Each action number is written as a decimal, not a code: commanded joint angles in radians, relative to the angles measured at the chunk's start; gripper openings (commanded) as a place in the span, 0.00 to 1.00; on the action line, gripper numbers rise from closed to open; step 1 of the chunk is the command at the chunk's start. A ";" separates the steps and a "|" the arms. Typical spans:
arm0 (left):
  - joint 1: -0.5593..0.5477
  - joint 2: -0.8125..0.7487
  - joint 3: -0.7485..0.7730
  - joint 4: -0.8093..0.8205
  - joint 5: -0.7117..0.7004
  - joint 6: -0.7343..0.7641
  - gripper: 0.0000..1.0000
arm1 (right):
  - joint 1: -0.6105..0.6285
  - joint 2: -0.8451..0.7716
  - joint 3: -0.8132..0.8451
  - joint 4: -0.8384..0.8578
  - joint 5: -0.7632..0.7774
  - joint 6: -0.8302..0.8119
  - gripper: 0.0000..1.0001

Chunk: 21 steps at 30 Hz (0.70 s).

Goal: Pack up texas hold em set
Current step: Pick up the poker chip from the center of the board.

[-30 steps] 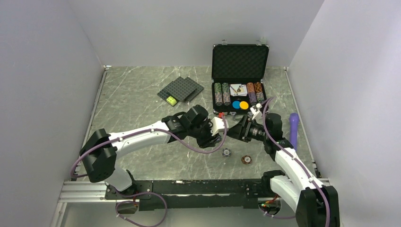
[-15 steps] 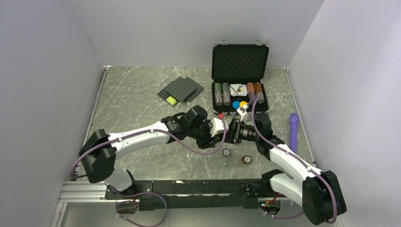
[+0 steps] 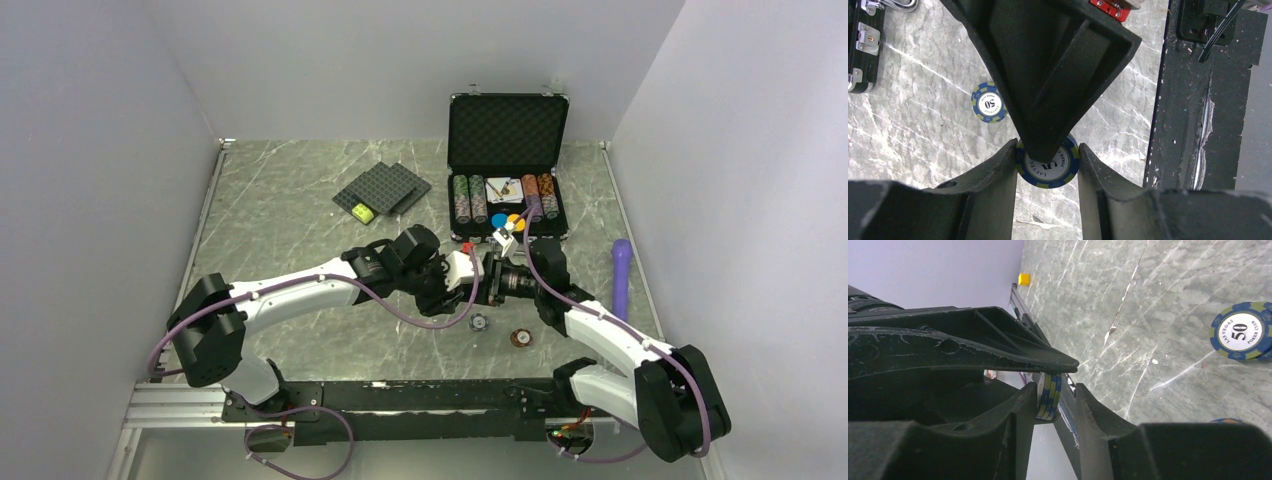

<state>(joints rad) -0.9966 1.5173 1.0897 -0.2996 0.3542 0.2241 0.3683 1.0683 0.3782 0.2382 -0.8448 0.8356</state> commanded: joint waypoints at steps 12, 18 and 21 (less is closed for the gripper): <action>-0.007 -0.039 0.009 0.028 -0.028 0.006 0.29 | 0.016 -0.012 0.048 0.039 -0.018 -0.036 0.00; 0.013 -0.110 0.010 0.001 -0.085 -0.016 0.99 | -0.042 -0.050 0.183 -0.216 0.152 -0.291 0.00; 0.096 -0.179 -0.006 0.006 -0.021 -0.067 0.99 | -0.095 -0.016 0.263 -0.306 0.240 -0.437 0.00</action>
<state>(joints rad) -0.9783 1.4567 1.0836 -0.3161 0.2909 0.2142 0.3275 1.0454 0.5228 0.0467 -0.7383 0.6357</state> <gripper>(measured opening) 0.994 0.063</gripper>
